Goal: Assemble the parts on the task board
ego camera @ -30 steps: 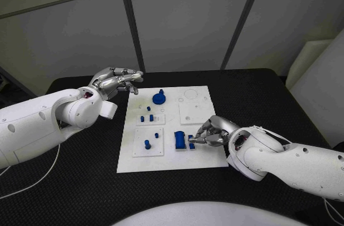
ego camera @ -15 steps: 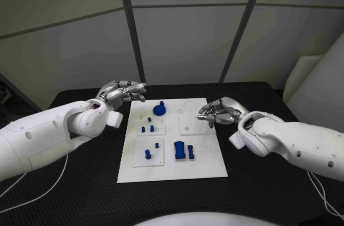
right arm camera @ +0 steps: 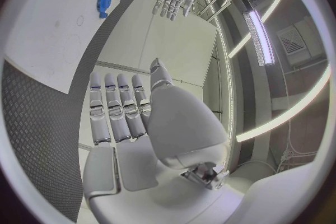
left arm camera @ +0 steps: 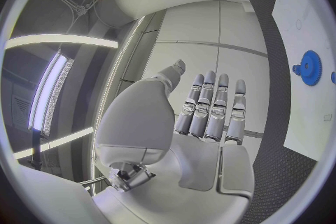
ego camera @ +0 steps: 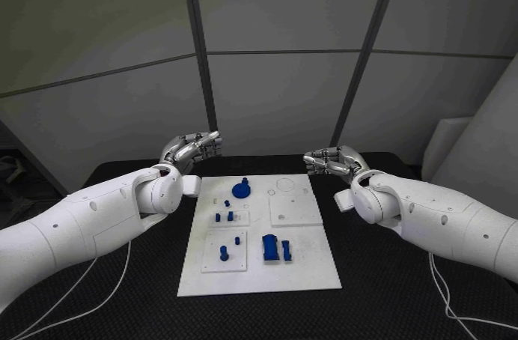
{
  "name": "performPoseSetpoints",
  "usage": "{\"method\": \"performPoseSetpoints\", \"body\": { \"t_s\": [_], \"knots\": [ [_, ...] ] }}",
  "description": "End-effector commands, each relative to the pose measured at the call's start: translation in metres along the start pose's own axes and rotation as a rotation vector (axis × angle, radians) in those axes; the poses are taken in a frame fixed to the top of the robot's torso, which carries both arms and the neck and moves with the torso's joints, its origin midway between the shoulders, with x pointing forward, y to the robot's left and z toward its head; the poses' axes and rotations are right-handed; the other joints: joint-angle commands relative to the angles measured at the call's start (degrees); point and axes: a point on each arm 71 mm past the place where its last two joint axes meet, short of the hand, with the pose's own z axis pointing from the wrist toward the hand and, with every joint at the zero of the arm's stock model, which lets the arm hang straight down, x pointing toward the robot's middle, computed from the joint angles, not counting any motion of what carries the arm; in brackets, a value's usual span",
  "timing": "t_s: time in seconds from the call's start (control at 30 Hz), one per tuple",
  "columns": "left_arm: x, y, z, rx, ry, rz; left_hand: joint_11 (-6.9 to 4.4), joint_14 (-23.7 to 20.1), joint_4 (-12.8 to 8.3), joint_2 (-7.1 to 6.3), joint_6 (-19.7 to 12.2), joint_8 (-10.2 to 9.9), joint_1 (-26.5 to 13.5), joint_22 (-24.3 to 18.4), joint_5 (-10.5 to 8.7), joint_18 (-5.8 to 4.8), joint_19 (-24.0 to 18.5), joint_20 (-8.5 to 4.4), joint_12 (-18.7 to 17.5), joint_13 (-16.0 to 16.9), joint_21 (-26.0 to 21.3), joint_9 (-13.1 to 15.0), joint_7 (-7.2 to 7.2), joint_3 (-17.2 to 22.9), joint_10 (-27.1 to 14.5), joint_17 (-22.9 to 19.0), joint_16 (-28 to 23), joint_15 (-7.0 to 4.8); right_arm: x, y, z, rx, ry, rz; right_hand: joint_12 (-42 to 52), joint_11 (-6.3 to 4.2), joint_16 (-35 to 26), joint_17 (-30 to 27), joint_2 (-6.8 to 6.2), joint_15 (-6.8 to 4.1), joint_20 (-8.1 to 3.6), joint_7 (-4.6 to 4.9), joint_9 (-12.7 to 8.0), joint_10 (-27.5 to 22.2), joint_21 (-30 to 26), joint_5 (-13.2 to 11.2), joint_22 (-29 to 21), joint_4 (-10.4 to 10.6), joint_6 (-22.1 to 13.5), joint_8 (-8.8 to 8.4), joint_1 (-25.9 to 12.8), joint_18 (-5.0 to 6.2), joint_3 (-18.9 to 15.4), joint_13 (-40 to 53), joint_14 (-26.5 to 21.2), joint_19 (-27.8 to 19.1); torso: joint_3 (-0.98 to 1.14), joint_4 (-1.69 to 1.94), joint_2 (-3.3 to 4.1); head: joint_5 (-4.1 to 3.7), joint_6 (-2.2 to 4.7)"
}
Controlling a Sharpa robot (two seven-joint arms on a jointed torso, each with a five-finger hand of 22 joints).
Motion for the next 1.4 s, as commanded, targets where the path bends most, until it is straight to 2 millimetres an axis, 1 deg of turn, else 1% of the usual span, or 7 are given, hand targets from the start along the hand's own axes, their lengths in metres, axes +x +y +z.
{"method": "performPoseSetpoints", "body": {
  "t_s": [0.03, 0.2, 0.23, 0.67, 0.7, 0.97, 1.4],
  "knots": [
    [-0.006, -0.001, 0.003, 0.050, -0.086, -0.025, -0.37, -3.83, 0.48, 0.10, -1.76, -0.10, -0.48, -5.59, -0.27, -1.72, -7.43, 0.66, 0.12, 0.13, -0.62, -0.02, -0.42, -1.50, -2.61, -1.75, -1.73, -0.18, 0.005, 0.004, 0.006, -0.049, 0.031, 0.094, -0.18, -0.03, -1.50, -2.10, 0.54, 0.10, 0.98, -0.05, -2.25, -1.43, -0.19, 0.33, -3.68, -0.96, -0.67, -0.11, -1.76, 0.84, -0.57, -2.35, -1.36, -2.94, -0.03, 0.11, -0.84, 0.29, 0.00],
    [-0.003, 0.004, 0.004, 0.016, -0.055, -0.011, -0.56, -6.56, 0.89, 0.41, -2.81, 0.05, -0.22, -8.30, -0.23, -1.73, -10.64, 0.85, 0.35, 0.16, -0.63, 0.04, -0.55, -2.85, -4.24, -3.24, -1.94, -0.21, 0.009, 0.000, 0.008, -0.019, 0.014, 0.053, -0.20, 0.16, -1.54, -3.10, 1.76, 0.08, 1.57, 0.07, -4.46, -2.13, -0.05, 1.04, -6.89, -1.75, -1.13, -0.18, -3.65, 1.03, -0.72, -3.98, -1.79, -3.88, 0.17, 0.16, -0.62, 0.58, 0.44],
    [-0.002, 0.004, 0.004, 0.016, -0.055, -0.011, -6.31, -18.64, -1.22, 2.04, -17.82, -3.85, -21.89, -13.78, -3.01, -8.92, -16.74, -4.05, -3.70, -3.47, -3.20, -3.73, -2.82, -7.93, -19.66, -8.24, -5.11, -2.13, 0.009, 0.001, 0.008, -0.020, 0.014, 0.053, -3.65, -2.43, -5.07, -6.70, -0.27, -2.32, -3.27, -2.82, -6.42, -17.44, -3.50, -2.31, -14.50, -6.48, -16.35, -3.77, -26.91, -2.80, 3.22, -7.64, -16.53, -15.96, 0.03, 0.10, -0.63, 0.46, 0.24],
    [0.023, 0.007, -0.021, 0.023, -0.087, 0.066, -6.31, -29.70, -1.22, 6.50, -31.63, -3.85, -41.53, -18.73, -3.01, -8.92, -22.23, -8.67, -3.70, -3.47, -3.20, -3.73, -7.89, -12.78, -33.84, -8.24, -5.11, -6.58, 0.023, 0.016, -0.015, -0.080, -0.070, 0.121, -3.65, -8.37, -5.07, -6.70, -4.87, -7.78, -7.46, -5.32, -11.36, -31.40, -3.50, -5.03, -21.50, -6.48, -30.24, -3.77, -47.81, -4.41, 6.68, -7.64, -29.60, -26.91, 1.15, 2.52, 1.24, 0.36, 4.39],
    [0.027, 0.007, -0.025, 0.026, -0.092, 0.077, -6.31, -30.47, -1.22, 6.50, -32.57, -3.85, -42.89, -19.09, -3.01, -8.92, -22.58, -9.03, -3.70, -3.47, -3.20, -3.73, -7.89, -13.11, -34.82, -8.24, -5.11, -6.58, 0.025, 0.018, -0.019, -0.086, -0.082, 0.130, -3.65, -8.37, -5.07, -6.70, -4.87, -7.78, -7.80, -9.46, -11.36, -32.42, -3.50, -5.25, -22.01, -6.48, -31.25, -3.77, -49.35, -4.41, 6.88, -7.64, -30.58, -27.69, 1.21, 2.64, 1.33, 0.35, 4.58],
    [0.057, 0.005, -0.063, 0.055, -0.127, 0.165, -6.31, -35.30, -1.22, 6.50, -38.61, -3.85, -51.49, -21.26, -3.01, -8.92, -24.92, -11.08, -3.70, -3.47, -3.20, -3.73, -7.89, -15.23, -41.01, -8.24, -5.11, -6.58, 0.040, 0.034, -0.056, -0.111, -0.182, 0.191, -3.65, -8.37, -5.07, -6.70, -4.87, -7.78, -9.66, -9.46, -11.36, -38.46, -3.50, -9.66, -25.02, -6.48, -37.24, -3.77, -58.40, -9.36, 12.33, -7.64, -36.33, -32.42, 1.27, 2.79, 1.44, 0.35, 4.83],
    [0.069, 0.003, -0.080, 0.072, -0.141, 0.198, -6.31, -40.42, -1.22, 6.50, -44.95, -3.85, -60.59, -26.64, -3.01, -8.92, -31.33, -15.58, -3.70, -3.47, -3.20, -3.73, -7.89, -20.38, -47.55, -8.24, -5.11, -6.58, 0.046, 0.040, -0.072, -0.110, -0.220, 0.207, -3.65, -8.37, -5.07, -6.70, -4.87, -7.78, -14.42, -9.46, -11.36, -45.00, -3.50, -9.66, -28.30, -6.48, -43.78, -3.77, -68.28, -9.36, 12.33, -7.64, -42.49, -37.54, 1.27, 2.79, 1.44, 0.35, 4.83]
  ]
}}
